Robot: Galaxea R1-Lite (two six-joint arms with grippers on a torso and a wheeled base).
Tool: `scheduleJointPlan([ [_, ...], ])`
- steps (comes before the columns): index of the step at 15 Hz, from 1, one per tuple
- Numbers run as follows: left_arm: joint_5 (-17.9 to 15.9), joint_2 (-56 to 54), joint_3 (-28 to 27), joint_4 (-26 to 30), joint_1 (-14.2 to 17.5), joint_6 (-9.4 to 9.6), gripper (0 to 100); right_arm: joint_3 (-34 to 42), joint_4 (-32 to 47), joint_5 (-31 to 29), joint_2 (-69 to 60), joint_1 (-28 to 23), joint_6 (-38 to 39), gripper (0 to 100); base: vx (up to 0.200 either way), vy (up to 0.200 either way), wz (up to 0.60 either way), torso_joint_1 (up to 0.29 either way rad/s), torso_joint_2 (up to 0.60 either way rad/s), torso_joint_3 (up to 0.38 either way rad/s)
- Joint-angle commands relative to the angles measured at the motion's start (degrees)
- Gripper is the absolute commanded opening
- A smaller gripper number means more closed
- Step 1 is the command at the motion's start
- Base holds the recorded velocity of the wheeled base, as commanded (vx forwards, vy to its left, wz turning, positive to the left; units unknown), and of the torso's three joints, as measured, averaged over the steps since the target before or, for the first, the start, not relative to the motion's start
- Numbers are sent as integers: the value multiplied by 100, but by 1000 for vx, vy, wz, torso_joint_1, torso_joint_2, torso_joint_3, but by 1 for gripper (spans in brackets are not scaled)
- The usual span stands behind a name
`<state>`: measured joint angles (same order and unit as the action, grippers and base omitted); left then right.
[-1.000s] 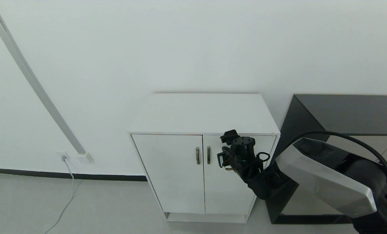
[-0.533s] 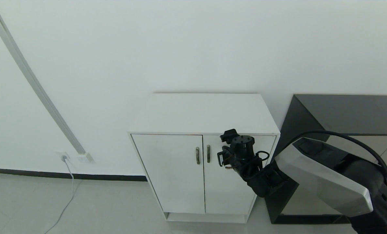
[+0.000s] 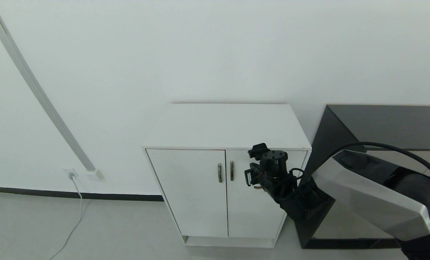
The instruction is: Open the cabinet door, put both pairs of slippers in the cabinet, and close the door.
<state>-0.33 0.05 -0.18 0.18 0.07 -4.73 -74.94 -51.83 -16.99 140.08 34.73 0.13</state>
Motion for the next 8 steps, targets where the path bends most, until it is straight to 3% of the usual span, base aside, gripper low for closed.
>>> scheduleJointPlan([
  [1,-2,4,1,-1,1,-2,0,612,-204,-23,-614,7,-5,0,0,0,0,0,0,0],
  [4,-2,4,1,-1,1,-2,0,1719,-661,-32,-1457,-151,-13,0,0,0,0,0,0,0],
  [8,-2,4,1,-1,1,-2,0,2976,-776,-50,-2732,-801,-22,0,0,0,0,0,0,0],
])
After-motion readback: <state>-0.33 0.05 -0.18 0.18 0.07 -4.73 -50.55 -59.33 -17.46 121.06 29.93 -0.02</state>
